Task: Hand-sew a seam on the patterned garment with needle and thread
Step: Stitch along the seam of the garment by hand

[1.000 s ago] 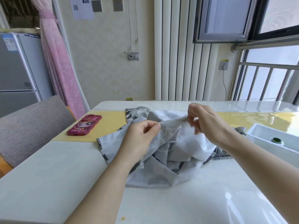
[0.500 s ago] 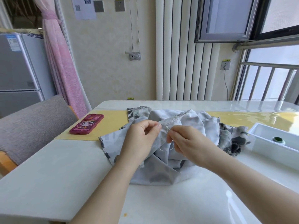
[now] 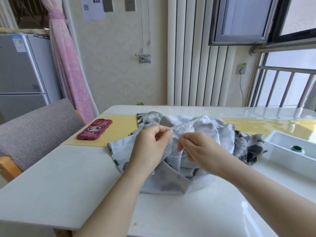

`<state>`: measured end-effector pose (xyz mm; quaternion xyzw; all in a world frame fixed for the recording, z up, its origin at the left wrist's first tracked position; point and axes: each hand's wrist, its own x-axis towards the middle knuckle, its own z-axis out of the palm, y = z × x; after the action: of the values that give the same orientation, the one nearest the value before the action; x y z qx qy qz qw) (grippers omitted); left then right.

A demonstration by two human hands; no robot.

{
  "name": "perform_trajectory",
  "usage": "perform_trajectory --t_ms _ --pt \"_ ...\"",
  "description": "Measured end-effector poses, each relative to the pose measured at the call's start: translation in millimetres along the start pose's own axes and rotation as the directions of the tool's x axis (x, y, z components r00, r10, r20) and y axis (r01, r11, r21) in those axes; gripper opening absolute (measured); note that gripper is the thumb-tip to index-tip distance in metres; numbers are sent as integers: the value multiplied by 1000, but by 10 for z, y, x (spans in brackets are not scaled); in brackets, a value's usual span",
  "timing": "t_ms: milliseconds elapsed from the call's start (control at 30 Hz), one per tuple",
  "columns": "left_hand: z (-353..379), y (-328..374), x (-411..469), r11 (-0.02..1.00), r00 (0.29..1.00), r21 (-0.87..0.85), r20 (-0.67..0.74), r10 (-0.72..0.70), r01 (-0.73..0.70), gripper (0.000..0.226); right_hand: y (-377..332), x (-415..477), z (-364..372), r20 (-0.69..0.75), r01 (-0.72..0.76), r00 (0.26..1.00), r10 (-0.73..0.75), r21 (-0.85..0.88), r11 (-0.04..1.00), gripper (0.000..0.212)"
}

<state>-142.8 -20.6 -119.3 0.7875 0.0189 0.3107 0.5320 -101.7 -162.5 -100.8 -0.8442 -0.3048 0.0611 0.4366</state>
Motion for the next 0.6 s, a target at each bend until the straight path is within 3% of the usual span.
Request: perform_trajectory --t_ms 200,400,467,533,600 --pt "20 -1 -37 995 997 69 -32 77 -74 13 -12 16 19 -15 -6 1000 6 -4 1000 35" --pt "66 -85 -58 852 895 338 -60 442 -399 12 -90 74 24 1 -15 1000 15 14 1000 38" --pt "77 -75 -66 887 909 262 -70 410 -379 11 -121 98 9 8 -14 1000 13 53 998 38" --pt "77 -36 -76 974 970 54 -93 225 -221 14 -117 104 -12 6 -4 1000 4 106 994 29" --pt "59 -22 -64 993 994 -102 -104 45 -56 14 -86 79 -21 -47 59 997 -53 143 988 13"
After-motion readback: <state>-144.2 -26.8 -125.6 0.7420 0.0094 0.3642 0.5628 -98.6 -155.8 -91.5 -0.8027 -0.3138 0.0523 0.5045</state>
